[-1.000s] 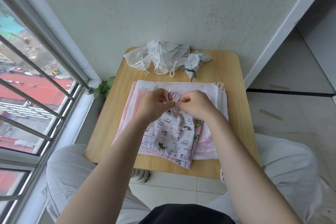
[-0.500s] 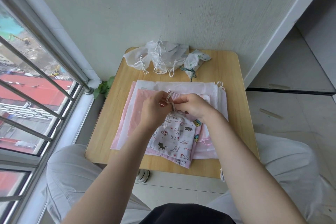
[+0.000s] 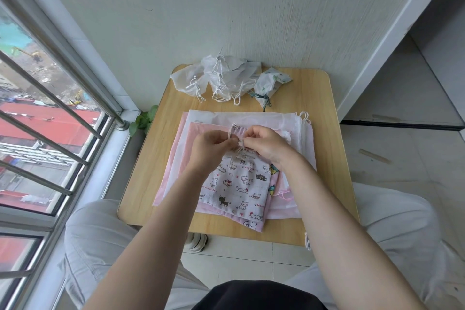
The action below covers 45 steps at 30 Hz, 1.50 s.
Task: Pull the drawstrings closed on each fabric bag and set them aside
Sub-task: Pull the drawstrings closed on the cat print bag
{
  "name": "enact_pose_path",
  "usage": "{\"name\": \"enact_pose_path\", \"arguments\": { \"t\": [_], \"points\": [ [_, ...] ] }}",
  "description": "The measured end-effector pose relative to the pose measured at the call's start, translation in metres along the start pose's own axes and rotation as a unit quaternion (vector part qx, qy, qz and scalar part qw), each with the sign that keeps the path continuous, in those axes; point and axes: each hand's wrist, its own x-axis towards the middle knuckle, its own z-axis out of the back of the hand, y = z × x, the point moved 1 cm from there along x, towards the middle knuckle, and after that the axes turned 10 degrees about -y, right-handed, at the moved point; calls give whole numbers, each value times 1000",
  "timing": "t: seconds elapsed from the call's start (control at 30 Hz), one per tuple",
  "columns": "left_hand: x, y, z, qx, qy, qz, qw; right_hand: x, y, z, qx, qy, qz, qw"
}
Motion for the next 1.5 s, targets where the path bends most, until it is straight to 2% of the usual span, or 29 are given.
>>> {"name": "enact_pose_path", "arguments": {
  "t": [0.13,0.27,0.37,0.47,0.53,0.57,0.8,0.9,1.0,1.1,1.2,1.3,1.37,1.5],
  "points": [
    [-3,-2,-1,-18,-8,20,1000,6,-4,1,-40,-85,27,995],
    [-6,-2,-1,-25,-22,32,999,12,-5,8,64,-159,1,985],
    [-8,-3,-1,-17,-23,36,999,10,2,9,212,-139,-40,967],
    [-7,-2,-2,7,-29,29,999,4,10,8,410,-62,-88,906],
    [-4,0,-2,29,-40,27,998,0,12,4,472,-21,-115,874],
    [-3,1,-2,39,-45,27,998,0,12,2,478,-14,-124,870],
    [1,14,0,122,-107,27,986,2,11,-5,318,-93,-98,938],
    [1,15,2,100,-78,49,991,2,15,-4,183,-116,-36,976],
    [3,12,10,53,-52,56,996,-1,17,7,25,-118,20,993],
    [4,10,9,37,-46,58,997,-8,23,11,-186,-61,83,977],
    [7,10,1,63,-59,76,993,-10,23,4,-379,-21,130,916],
    [9,12,1,174,-117,62,976,-8,18,2,-410,-46,155,898],
    [8,14,4,212,-142,-27,966,-9,18,1,-395,-54,155,904],
    [4,11,2,218,-42,-193,956,-11,22,1,-379,-61,157,910]
  ]
}}
